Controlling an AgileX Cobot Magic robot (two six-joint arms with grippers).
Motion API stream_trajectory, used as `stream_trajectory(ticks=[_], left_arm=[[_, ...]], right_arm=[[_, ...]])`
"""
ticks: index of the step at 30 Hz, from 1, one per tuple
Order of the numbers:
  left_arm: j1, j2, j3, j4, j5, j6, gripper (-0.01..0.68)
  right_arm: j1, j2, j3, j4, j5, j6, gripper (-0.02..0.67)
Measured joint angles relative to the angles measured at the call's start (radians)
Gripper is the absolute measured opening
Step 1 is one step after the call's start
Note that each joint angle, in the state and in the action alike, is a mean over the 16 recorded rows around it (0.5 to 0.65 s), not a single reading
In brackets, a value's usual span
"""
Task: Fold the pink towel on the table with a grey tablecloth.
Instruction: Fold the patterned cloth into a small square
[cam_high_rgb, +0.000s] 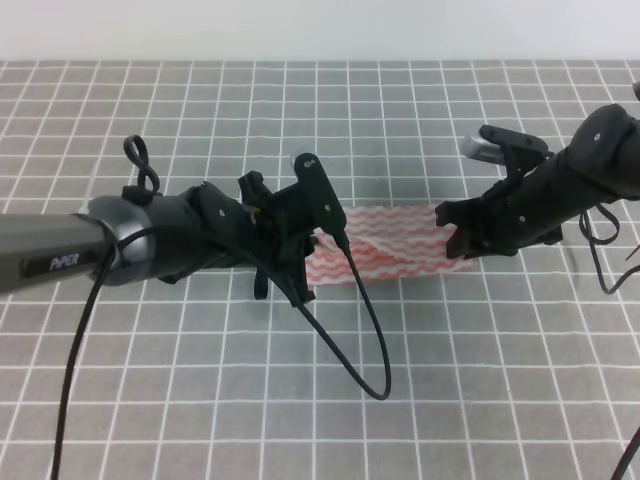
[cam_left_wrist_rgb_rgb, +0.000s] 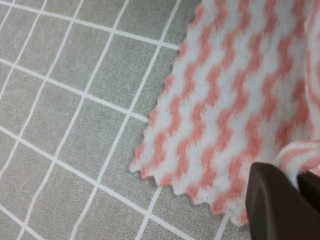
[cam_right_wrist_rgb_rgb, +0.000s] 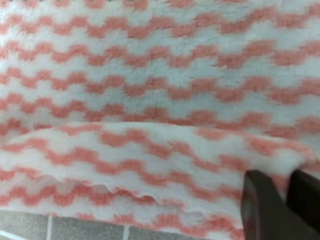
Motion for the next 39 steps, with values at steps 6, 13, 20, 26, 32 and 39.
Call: stream_trajectory(ticks=[6, 13, 20, 26, 32, 39], left_arm=[[0.0, -0.002, 0.0, 0.0, 0.0, 0.0, -0.003], [0.0, -0.004, 0.0, 0.0, 0.001, -0.001, -0.003], [0.0, -0.004, 0.0, 0.0, 0.001, -0.001, -0.002], [0.0, -0.002, 0.0, 0.0, 0.001, -0.001, -0.002], [0.0, -0.005, 0.0, 0.0, 0.001, -0.001, -0.002], [0.0, -0.005, 0.001, 0.0, 0.001, -0.001, -0.002]], right_arm=[[0.0, -0.001, -0.015, -0.014, 0.013, 0.0, 0.032], [0.0, -0.001, -0.044, -0.039, 0.044, 0.0, 0.014], [0.0, -0.001, -0.064, -0.062, 0.076, 0.0, 0.013], [0.0, 0.0, -0.066, -0.076, 0.091, 0.0, 0.013], [0.0, 0.0, -0.066, -0.078, 0.095, 0.0, 0.021], [0.0, 0.0, -0.066, -0.079, 0.098, 0.0, 0.061]])
